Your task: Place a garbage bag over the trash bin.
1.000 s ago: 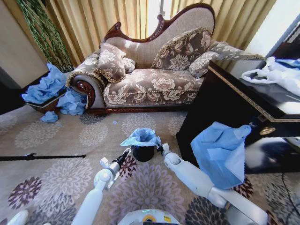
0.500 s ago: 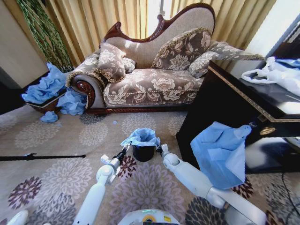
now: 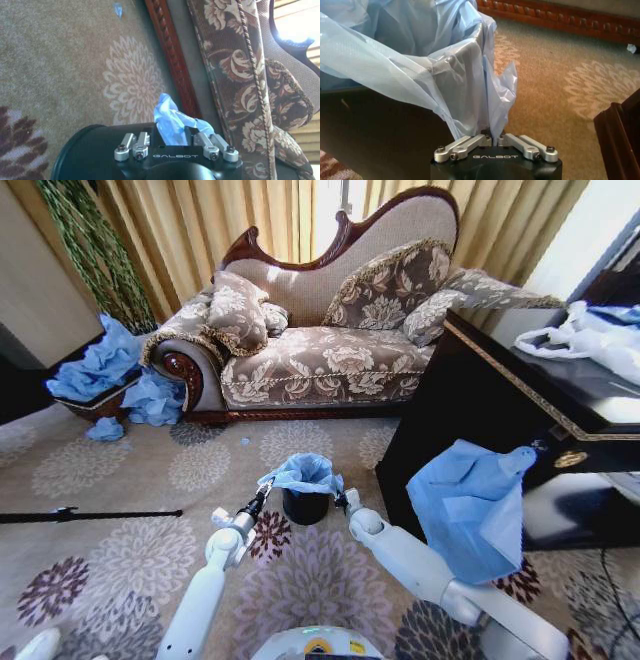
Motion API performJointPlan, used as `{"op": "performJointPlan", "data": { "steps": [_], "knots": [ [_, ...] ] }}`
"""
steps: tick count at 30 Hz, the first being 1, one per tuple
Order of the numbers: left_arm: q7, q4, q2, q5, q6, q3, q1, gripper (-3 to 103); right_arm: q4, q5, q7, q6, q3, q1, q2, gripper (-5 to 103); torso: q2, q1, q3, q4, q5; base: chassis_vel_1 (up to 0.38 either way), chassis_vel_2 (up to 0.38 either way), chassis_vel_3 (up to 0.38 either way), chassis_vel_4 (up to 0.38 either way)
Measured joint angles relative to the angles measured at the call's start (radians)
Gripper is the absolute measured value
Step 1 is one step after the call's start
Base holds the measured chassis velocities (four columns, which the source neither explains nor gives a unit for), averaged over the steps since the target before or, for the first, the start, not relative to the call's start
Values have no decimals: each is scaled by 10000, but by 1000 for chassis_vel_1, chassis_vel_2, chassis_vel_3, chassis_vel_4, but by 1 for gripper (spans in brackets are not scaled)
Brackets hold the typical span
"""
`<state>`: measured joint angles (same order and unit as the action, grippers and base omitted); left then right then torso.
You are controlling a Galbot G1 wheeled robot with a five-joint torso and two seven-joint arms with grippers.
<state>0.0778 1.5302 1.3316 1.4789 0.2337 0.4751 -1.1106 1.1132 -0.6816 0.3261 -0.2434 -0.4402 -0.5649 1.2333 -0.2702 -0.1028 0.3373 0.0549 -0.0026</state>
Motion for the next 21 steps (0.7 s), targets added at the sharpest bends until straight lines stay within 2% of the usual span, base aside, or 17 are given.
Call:
{"op": "performJointPlan", "data": {
  "steps": [1, 3, 5, 6, 7, 9, 10, 12, 21],
  "knots": [
    [0, 0, 0, 0, 0, 0, 0, 43, 0, 0, 0, 0, 0, 0, 0, 0, 0, 0, 0, 0, 0, 0, 0, 0, 0],
    [-17, -42, 37, -8, -6, -1, 26, 33, -5, -2, 73, -3, -41, -3, 34, 0, 0, 0, 0, 0, -1, 0, 0, 0, 0],
    [-26, -42, 55, -21, -7, -9, 18, 33, -5, -12, 92, -11, -71, 0, 44, 0, 0, 0, 0, 0, 0, 0, 0, 0, 0],
    [-33, -40, 74, -32, -7, -19, -9, 22, -4, -28, 127, -18, -110, 15, 56, 0, 0, 0, 0, 1, 0, 0, 0, 0, 0],
    [-37, -27, 88, -56, -7, -36, -46, 22, -3, -43, 162, -25, -124, 32, 70, 0, 0, 0, 0, 0, -1, 0, 0, 0, 0],
    [-49, 23, 92, -98, -7, -52, -127, 11, 2, -64, 268, -30, -136, 65, 105, 0, 0, 0, 0, 0, 0, 0, 0, 0, 0],
    [-49, 23, 92, -98, -7, -52, -127, 11, 2, -64, 268, -30, -136, 65, 105, 0, 0, 0, 0, 0, 0, 0, 0, 0, 0],
    [-72, 47, 80, -142, -5, -56, -234, 2, 77, -113, 360, -41, -158, 72, 103, 0, 0, 0, 0, 0, 0, 0, 0, 0, 0],
    [-360, -75, -13, -470, 18, -62, -694, 0, 383, -196, 511, -108, -269, -38, 14, 0, 0, 0, 0, 0, -1, 0, 0, 0, 0]
  ]
}}
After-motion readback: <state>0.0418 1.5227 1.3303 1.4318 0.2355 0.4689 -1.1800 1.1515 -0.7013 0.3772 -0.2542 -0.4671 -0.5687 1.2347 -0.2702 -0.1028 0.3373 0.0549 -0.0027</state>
